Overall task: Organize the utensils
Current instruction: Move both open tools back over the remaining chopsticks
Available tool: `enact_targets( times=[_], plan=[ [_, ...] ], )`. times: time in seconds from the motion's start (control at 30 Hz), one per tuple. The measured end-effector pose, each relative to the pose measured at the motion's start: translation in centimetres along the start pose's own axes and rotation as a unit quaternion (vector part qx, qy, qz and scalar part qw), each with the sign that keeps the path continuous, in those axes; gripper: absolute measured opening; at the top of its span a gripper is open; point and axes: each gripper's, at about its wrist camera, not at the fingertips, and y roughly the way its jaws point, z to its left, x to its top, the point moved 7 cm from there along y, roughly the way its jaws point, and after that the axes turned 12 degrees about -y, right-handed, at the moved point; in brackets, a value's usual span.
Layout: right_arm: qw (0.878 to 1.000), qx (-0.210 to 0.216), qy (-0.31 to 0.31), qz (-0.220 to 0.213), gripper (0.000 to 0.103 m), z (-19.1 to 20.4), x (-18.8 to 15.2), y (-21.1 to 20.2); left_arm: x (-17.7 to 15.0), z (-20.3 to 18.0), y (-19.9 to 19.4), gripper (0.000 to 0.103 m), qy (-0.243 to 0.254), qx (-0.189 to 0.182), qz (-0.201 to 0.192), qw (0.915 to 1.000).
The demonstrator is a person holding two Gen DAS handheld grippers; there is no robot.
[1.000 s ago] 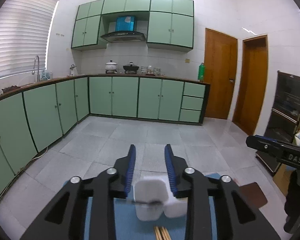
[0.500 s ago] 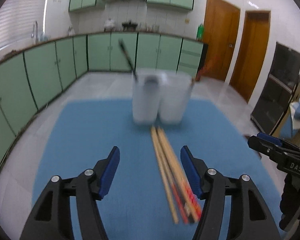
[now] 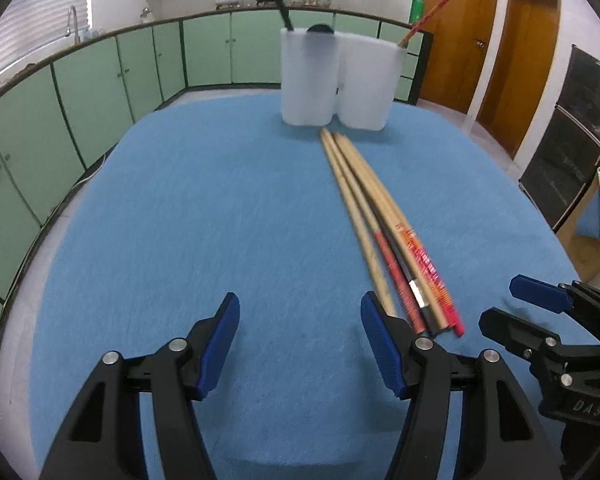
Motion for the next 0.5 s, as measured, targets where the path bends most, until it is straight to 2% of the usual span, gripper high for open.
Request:
enact_targets(
  times=[0.27,0.47,0.5],
  plan=[
    [0.999,-0.032,-0.040,0.013,0.052,1.2,-0.2,1.2,-0.6,0.7,0.5,0.062,-0.004,0.008,0.005,0.9999],
    [0.997,-0.052,-0.047,0.010,0.038,0.8,-0.2,1.3,-0.7,0.6,0.5,0.063,-0.001,0.011,0.001,0.9999],
    [0.998,-0.054,-0.043,0.009,0.034,0.5,-0.3,1.2,-0.7,0.6,0.4,0.063,-0.001,0.011,0.000,0.9999]
  ],
)
